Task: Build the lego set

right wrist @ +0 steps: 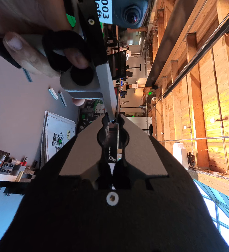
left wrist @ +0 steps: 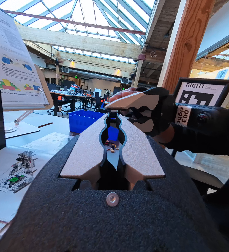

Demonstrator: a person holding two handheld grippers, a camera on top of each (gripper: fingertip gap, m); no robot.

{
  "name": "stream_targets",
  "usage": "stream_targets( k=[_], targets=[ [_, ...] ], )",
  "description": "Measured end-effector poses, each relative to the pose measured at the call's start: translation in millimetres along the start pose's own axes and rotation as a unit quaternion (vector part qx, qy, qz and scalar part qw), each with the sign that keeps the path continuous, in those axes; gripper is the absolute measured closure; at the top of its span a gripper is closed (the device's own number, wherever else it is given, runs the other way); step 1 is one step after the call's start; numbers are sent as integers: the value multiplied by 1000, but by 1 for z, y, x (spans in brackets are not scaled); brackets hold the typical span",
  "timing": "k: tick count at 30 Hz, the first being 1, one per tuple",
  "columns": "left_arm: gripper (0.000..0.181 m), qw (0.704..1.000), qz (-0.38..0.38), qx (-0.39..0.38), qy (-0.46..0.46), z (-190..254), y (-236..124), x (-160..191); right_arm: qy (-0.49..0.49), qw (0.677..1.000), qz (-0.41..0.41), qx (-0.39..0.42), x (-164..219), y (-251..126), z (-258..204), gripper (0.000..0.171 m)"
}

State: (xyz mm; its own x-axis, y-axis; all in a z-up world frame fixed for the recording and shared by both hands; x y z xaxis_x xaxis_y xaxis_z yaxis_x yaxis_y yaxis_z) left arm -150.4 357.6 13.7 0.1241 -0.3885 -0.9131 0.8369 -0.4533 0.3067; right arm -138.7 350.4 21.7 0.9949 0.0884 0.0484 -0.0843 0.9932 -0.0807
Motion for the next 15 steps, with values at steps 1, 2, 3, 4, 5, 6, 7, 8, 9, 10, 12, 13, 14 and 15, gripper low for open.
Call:
stream_targets(
  k=[1,2,3,4,5,6,7,8,9,10,12,13,14,15],
  targets=[
    [175,1000,2,-5,8,0,0,-1,4,1000,-1,4,0,1,1,157],
    [175,1000,3,-9,12,0,-1,-1,7,1000,-3,7,-1,1,1,158],
    [175,1000,2,-10,14,0,-1,-1,7,1000,-4,8,-1,1,1,158],
    [175,1000,2,-13,18,0,-2,-1,12,1000,-3,6,-1,1,1,159],
    [175,1000,2,-15,21,0,-2,0,16,1000,-2,6,-1,1,1,159],
    [176,1000,2,-17,20,0,-2,0,20,1000,0,8,-1,2,0,159],
    [176,1000,-1,-20,16,-2,-2,0,31,1000,-1,3,0,3,-1,159],
    [176,1000,-4,-20,12,-3,-3,1,48,999,-2,-6,0,4,-2,158],
    [175,1000,-6,-19,6,-4,-3,1,60,998,-2,-13,1,5,-3,158],
    [175,1000,-5,-16,0,-5,-3,1,62,998,-4,-14,1,6,-4,158],
    [175,1000,-2,-15,-12,-7,-4,0,53,999,-6,-4,2,5,-4,157],
    [175,1000,2,-16,-17,-8,-6,-1,50,999,-13,-9,4,5,-5,153],
    [175,1000,6,-14,-23,-9,-8,-2,48,999,-18,-11,6,4,-6,149],
    [175,999,9,-13,-31,-11,-10,-4,47,999,-20,-8,8,3,-6,147]
  ],
)
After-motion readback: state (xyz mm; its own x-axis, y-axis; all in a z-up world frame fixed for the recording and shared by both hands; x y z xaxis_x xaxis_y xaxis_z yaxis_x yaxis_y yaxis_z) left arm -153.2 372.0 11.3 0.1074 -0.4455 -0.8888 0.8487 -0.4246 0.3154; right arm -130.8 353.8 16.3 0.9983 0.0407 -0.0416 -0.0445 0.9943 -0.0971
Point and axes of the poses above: each gripper's, where its closed fingertips meet, y out along the fingers, x out of its underside, z = x × y across the jaws, the point moved 2 cm from there along -y, back along the fingers, and after that the axes turned 5 degrees about -y, right-handed, at the moved point
